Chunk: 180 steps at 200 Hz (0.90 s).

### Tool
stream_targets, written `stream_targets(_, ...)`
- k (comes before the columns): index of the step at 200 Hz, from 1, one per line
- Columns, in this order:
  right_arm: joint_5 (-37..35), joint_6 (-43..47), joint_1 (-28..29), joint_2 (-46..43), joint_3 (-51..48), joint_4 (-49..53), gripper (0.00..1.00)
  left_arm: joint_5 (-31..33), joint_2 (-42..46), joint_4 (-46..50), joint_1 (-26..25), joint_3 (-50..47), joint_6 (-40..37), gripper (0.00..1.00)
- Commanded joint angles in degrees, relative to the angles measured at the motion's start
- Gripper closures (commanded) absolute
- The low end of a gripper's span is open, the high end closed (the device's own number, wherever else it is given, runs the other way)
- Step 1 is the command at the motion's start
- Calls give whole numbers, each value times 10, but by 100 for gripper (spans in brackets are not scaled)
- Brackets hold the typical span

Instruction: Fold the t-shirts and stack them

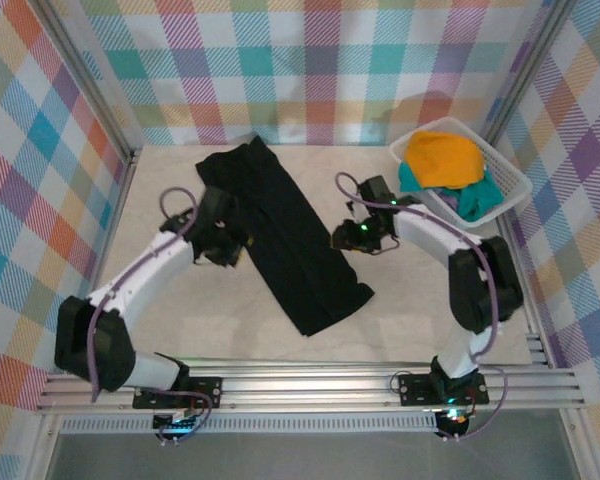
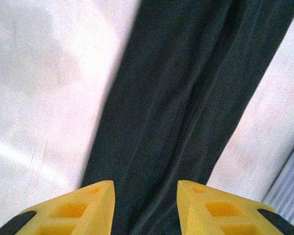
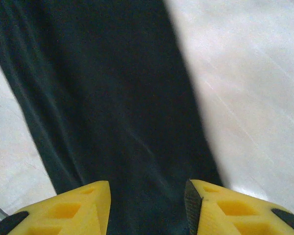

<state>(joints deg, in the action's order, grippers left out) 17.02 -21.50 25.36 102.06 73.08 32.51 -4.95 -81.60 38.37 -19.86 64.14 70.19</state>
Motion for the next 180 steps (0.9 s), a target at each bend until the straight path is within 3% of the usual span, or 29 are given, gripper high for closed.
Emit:
stream_targets(1, 25, 13, 21, 79, 73, -16, 55, 47, -102, -6, 68, 68, -56, 62)
stream_targets(27, 33, -6, 28, 169, 173, 9, 56, 30, -243, -67, 112, 179, -68, 65)
stream_targets(55, 29, -53, 28, 227, 209, 43, 56, 10, -355, -142, 120, 248, -64, 72)
stream_targets(82, 7, -91, 33, 218, 160, 32, 57, -31, -445, -149, 104, 321, -77, 74)
stream_targets(138, -12, -168, 53, 134, 9, -7, 57, -81, -543, -152, 36, 406, -101, 73)
stream_targets(180, -65, -189, 49, 107, -16, 4, 56, -68, -589, -115, 14, 485, -122, 73)
